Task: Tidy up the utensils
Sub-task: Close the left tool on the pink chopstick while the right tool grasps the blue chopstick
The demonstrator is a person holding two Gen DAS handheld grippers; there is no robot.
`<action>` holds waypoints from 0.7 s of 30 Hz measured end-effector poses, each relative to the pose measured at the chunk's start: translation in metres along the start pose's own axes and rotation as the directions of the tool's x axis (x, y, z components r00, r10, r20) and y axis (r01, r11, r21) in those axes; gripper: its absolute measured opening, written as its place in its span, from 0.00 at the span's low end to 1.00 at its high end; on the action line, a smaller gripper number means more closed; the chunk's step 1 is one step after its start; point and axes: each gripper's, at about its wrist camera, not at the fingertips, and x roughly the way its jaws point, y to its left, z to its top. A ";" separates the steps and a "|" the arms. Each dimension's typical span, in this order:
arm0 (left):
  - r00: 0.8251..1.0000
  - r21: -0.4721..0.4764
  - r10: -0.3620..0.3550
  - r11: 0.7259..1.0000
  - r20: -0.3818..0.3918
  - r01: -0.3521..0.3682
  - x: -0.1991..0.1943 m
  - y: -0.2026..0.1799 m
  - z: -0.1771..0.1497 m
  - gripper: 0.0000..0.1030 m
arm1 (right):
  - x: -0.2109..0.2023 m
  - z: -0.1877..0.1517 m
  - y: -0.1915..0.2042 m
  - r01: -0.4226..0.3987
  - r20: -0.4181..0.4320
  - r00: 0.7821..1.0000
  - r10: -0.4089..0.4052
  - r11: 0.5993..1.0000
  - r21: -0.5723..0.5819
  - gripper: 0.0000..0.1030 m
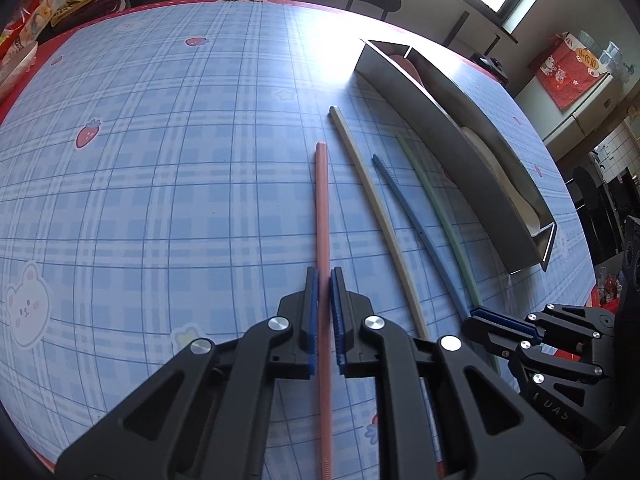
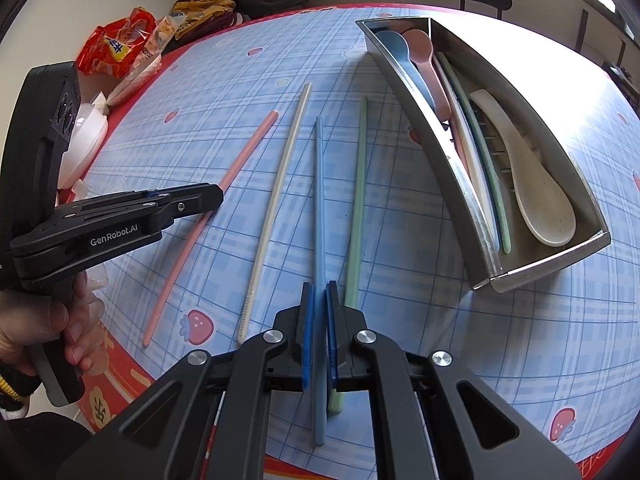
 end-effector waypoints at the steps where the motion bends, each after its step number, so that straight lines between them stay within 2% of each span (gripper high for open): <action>1: 1.000 0.001 0.000 1.000 0.002 0.000 0.000 0.000 -0.001 0.12 | 0.000 0.000 0.001 0.004 -0.001 1.000 -0.004 1.000 -0.003 0.07; 10: 0.998 0.010 0.051 0.999 -0.043 -0.050 -0.005 -0.010 0.000 0.10 | 0.003 0.007 -0.004 -0.023 -0.033 0.999 0.025 0.998 0.050 0.06; 16: 0.998 0.030 0.062 0.998 0.025 -0.063 -0.034 -0.012 0.005 0.10 | 0.004 0.012 -0.010 -0.052 -0.051 0.997 0.057 0.994 0.101 0.06; 21: 0.996 0.012 0.054 0.998 0.073 -0.055 -0.056 -0.008 0.003 0.10 | -0.010 0.019 -0.007 -0.084 -0.010 0.996 0.086 0.993 0.083 0.06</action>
